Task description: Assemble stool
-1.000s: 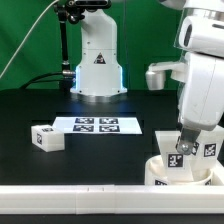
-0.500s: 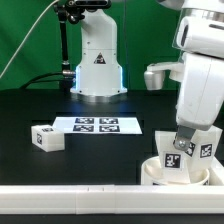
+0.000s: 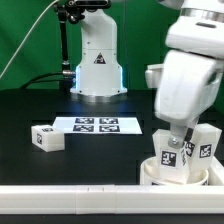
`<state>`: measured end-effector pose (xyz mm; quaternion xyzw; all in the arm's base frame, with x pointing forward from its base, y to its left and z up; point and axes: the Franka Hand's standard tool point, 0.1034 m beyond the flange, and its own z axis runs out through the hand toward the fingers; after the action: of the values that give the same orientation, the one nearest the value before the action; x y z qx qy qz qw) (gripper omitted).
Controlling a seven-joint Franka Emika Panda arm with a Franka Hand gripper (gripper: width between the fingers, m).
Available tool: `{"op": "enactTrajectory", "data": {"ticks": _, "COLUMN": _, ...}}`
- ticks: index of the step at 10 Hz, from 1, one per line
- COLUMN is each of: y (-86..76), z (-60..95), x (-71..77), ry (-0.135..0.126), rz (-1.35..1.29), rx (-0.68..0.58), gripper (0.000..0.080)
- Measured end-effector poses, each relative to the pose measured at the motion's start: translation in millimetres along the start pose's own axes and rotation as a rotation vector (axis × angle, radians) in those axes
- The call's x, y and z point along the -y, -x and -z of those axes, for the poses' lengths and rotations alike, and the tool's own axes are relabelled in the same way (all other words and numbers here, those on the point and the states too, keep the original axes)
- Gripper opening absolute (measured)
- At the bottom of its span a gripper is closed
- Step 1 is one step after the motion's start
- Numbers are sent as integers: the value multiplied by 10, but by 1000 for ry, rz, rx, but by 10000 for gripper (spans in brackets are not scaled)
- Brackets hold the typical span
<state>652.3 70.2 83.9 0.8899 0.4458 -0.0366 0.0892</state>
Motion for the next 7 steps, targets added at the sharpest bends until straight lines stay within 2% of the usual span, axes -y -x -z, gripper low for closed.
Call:
{"op": "enactTrajectory", "data": {"ticks": 3, "y": 27, "z": -3, "x": -9, "ry": -12, "rz": -295, "rx": 6, "gripper": 338}}
{"op": "enactTrajectory", "data": {"ticks": 4, "y": 54, "z": -10, "x": -2, "ry": -41, "rz": -412, "rx": 19, "gripper": 338}}
{"op": "enactTrajectory", "data": {"ticks": 5, "y": 63, "z": -10, "x": -8, "ry": -59, "rz": -503, "rx": 22, "gripper": 338}}
{"op": "enactTrajectory", "data": {"ticks": 7, "y": 59, "z": -9, "x": -10, "ry": -62, "rz": -646, "rx": 23, "gripper": 338}}
